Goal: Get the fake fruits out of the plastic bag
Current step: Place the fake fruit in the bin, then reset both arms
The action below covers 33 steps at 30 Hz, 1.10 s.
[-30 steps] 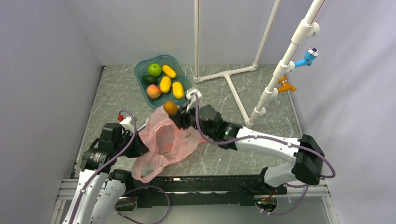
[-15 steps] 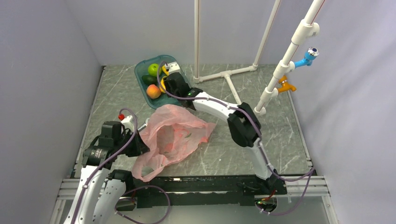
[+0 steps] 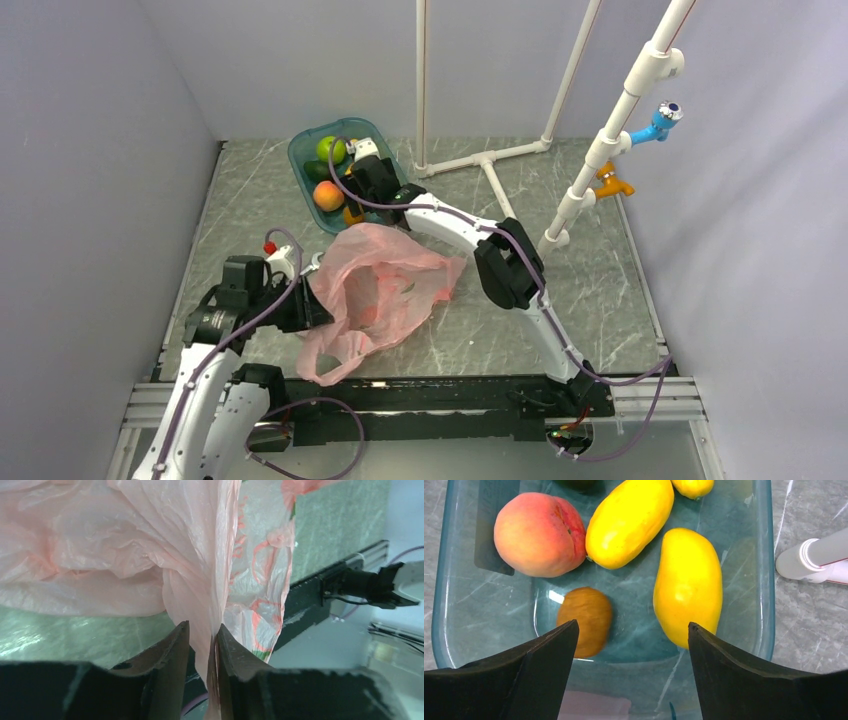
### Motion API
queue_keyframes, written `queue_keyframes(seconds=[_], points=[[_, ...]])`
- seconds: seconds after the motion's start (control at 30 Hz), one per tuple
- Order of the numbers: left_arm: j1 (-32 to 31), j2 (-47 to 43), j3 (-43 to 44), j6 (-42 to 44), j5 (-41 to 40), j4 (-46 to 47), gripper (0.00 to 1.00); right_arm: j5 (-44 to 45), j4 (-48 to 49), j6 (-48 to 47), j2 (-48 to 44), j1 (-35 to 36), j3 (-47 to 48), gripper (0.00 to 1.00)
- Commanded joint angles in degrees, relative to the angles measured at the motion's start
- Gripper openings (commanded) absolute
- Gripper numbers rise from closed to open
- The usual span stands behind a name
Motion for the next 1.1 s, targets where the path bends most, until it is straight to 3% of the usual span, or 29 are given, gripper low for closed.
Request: queue_keyframes(seconds=[0.0, 0.13, 0.27, 0.4, 0.43, 0.5, 0.57, 0.83, 1.07], points=[[0.2, 3.4, -3.0, -4.4, 11.4, 10.6, 0.33, -0.8, -2.4, 0.4, -7.8, -0.2, -0.2, 0.83], [-1.1, 3.9, -2.5, -9.1, 12.7, 19.3, 0.42, -0.4, -2.4, 1.9, -17.5, -0.1, -9.5, 0.83], [-5.0, 9.6, 1.0, -8.3, 12.9, 22.9, 0.54, -1.3, -1.7, 3.4, -29.5, -0.3, -21.0, 0.86], [-5.3, 16.6, 9.5, 0.9, 13.7, 13.9, 0.71, -1.9, -3.2, 3.0, -43.2, -0.4, -31.8, 0.94], [-5.3, 16.7, 11.6, 2.2, 12.9, 11.7, 0.75, -1.6, -3.8, 2.8, -45.4, -0.4, -34.2, 0.99], [-5.3, 15.3, 15.5, 5.4, 12.2, 8.7, 0.91, -1.5, -5.0, 2.2, -51.6, -0.3, -38.8, 1.00], [-5.3, 13.2, 19.0, 5.9, 10.7, 7.4, 0.99, -1.0, -7.2, 2.1, -58.3, -0.4, -42.5, 1.00], [-5.3, 8.9, 33.3, 4.0, 0.8, -0.3, 1.00, 1.8, -14.7, 3.1, -75.8, -0.5, -47.1, 1.00], [-5.3, 1.5, 45.3, 0.4, -11.2, -1.0, 0.99, 5.3, -18.6, 0.6, -90.4, -0.5, -46.4, 1.00]])
